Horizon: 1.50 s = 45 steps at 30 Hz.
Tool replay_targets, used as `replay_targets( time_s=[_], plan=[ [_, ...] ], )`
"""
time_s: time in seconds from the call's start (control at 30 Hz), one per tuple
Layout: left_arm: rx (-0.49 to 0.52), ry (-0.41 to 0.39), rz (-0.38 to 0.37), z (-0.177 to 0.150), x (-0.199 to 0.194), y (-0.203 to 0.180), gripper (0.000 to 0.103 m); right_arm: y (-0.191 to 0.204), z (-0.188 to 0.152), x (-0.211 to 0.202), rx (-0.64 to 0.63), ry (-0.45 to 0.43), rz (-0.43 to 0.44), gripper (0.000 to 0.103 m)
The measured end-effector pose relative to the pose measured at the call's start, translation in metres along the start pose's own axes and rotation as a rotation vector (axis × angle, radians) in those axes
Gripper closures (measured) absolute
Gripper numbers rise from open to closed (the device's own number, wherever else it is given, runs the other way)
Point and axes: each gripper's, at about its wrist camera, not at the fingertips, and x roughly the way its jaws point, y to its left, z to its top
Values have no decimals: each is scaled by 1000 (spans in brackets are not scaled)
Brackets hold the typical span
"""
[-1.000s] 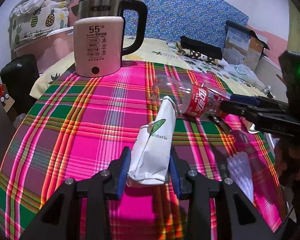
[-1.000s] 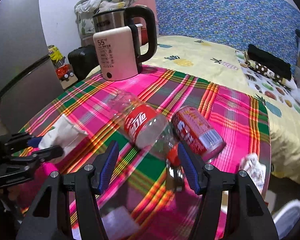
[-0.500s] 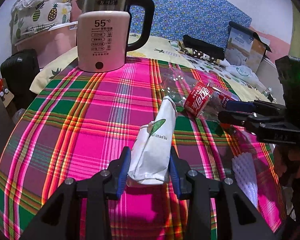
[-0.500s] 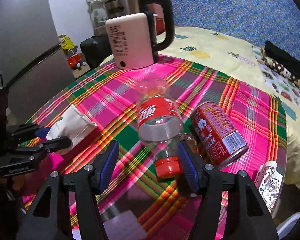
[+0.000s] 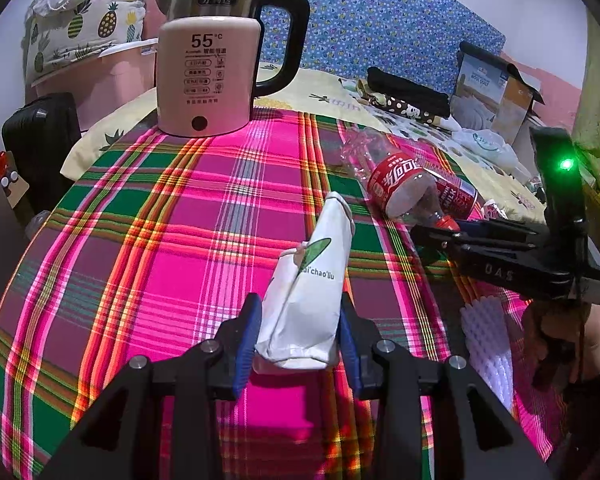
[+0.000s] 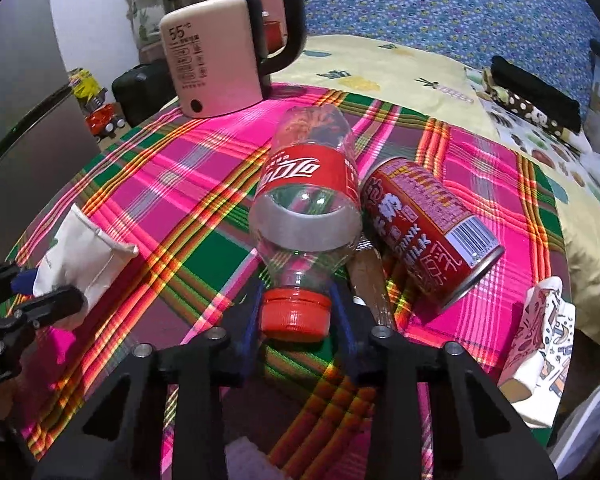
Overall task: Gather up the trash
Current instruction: 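Grasp the red Coca-Cola bottle with the right tool while the left tool holds the paper bag, then carry the paper bag and Coca-Cola bottle over the white bin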
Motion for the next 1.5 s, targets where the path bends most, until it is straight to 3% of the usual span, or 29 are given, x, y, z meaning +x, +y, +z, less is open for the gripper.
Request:
replay_targets(
  time_s=[0.37,0.77,1.03,1.3,1.33,1.4,1.43,1.5],
  plan=[
    [12,3,-3,-3,-1,-9,64,2,-12,-32,31,-89,1,70],
    [56,-3,-31,-12,-15,-35,64,-15,-65,-91,147,-151,-23,70],
    [89,-2,-53,-20,-24,-56,64,-30,-108,-107,260,-101,-59,70],
    [132,9,-76,-29,-30,-79,64,-26,-123,-100,280,-48,-65,69],
    [135,9,-78,-29,-30,-81,64,-26,-122,-99,282,-54,-63,66],
    [137,9,-77,-30,-31,-83,64,-30,-123,-103,291,-70,-58,48],
    [137,9,-77,-31,-31,-84,64,-32,-124,-105,297,-76,-57,34],
    [138,10,-77,-31,-31,-85,64,-36,-121,-105,306,-92,-51,32]
  ],
)
